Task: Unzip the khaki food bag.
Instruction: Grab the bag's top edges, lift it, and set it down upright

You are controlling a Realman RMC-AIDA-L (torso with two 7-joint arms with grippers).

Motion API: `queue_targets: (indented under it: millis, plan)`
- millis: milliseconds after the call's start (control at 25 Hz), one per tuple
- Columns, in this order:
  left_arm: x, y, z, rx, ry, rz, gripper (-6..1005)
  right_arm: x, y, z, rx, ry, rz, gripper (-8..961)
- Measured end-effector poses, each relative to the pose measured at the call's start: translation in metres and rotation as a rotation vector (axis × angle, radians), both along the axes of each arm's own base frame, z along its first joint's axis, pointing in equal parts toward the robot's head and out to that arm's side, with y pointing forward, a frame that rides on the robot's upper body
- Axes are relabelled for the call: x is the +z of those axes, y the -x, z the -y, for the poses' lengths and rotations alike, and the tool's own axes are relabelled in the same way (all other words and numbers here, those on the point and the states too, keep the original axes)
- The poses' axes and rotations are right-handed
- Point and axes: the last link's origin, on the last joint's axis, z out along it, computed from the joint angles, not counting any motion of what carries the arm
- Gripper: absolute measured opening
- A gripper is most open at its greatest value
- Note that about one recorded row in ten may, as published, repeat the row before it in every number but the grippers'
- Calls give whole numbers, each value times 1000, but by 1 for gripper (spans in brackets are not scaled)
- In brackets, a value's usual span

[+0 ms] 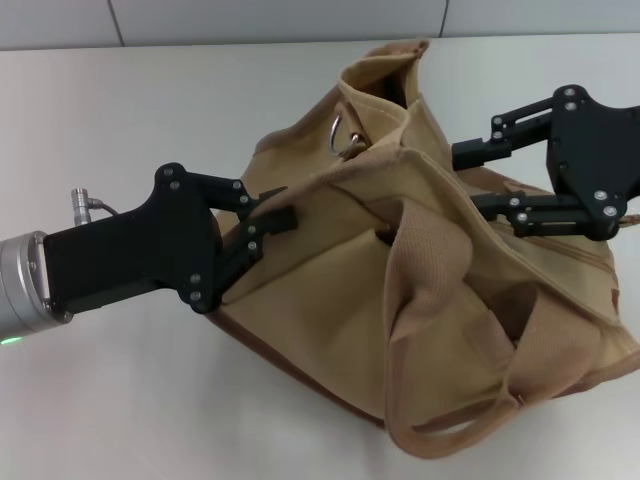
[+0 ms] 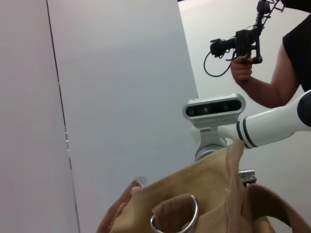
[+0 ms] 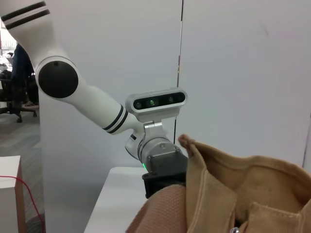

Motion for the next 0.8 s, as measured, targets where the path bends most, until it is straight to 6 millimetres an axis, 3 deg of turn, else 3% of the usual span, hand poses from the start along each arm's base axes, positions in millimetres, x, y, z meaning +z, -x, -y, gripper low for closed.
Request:
queue_targets:
  millis: [360, 800]
  plan:
    - [1, -2, 2, -15, 4, 15, 66, -6, -1, -2, -25, -3, 4, 459]
    - [3, -7, 5, -49, 15, 33, 66, -33, 5, -1, -22, 64, 36, 454]
